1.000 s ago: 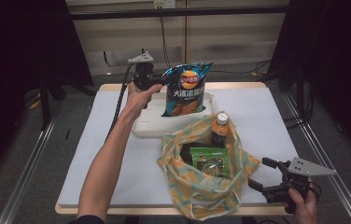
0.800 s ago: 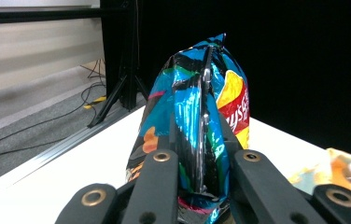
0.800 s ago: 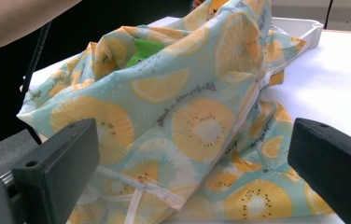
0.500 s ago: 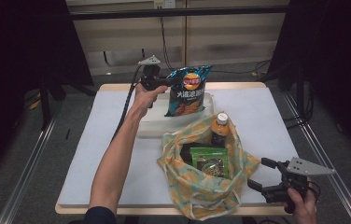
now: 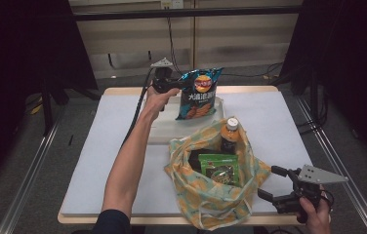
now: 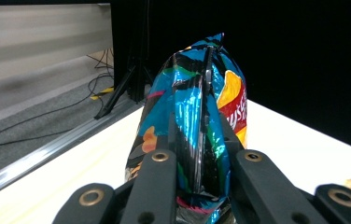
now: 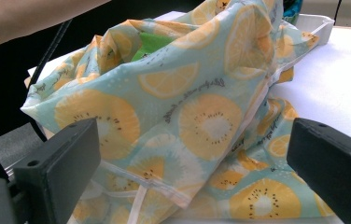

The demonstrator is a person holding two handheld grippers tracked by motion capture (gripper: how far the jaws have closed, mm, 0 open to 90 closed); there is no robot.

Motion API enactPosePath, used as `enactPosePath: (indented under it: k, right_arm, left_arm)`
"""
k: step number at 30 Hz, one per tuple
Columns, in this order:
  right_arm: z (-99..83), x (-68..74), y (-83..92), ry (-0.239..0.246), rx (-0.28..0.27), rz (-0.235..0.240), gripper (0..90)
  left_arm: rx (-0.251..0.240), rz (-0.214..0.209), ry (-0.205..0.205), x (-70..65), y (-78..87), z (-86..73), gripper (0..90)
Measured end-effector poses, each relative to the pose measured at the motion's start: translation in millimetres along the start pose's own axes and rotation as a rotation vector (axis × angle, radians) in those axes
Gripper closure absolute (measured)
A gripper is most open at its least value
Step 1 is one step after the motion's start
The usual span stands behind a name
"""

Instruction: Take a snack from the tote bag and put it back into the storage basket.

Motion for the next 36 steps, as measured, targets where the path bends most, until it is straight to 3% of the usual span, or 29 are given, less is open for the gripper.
enactPosePath:
  k: [8, 11, 14, 19, 21, 26, 36]
  right_arm:
    - [-0.6, 0.7, 0.8, 0.0, -0.001, 0.005, 2.0]
    - [-0.7, 0.9, 1.1, 0.001, 0.0, 0.005, 2.0]
    - [-0.6, 1.6, 0.7, 0.003, 0.003, 0.008, 2.0]
    - [-0.3, 2.3, -0.2, 0.004, 0.004, 0.011, 2.0]
    - [-0.4, 1.9, -0.3, 0.008, 0.006, 0.011, 2.0]
    - [-0.4, 1.9, -0.3, 0.006, 0.006, 0.01, 2.0]
    - [-0.3, 2.0, -0.6, 0.007, 0.011, 0.008, 2.0]
  left_arm:
    - [-0.005, 0.021, -0.032, 1.9, -12.9, -5.4, 78.6]
    - [0.023, 0.029, -0.034, 0.0, -16.4, -6.6, 66.5]
    - [0.039, 0.021, -0.01, -0.1, -17.1, -9.1, 59.4]
    - [0.069, 0.04, 0.03, 4.5, -16.5, -14.6, 33.2]
    - [0.068, 0.042, 0.031, 5.2, -15.1, -17.6, 28.7]
    - [0.076, 0.065, 0.079, 8.3, -6.3, -25.6, 16.5]
    - [0.066, 0.094, 0.09, 7.3, 15.5, -39.1, 15.1]
Point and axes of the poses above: each handheld gripper's, and its own axes: y roughly backward along the jaws, z roughly out of its top, x roughly to its left, the point moved 3 cm from there along -y, roughly forward along the jaws, and after that the axes turned 11 degrees about x, right-handed, at the moved point
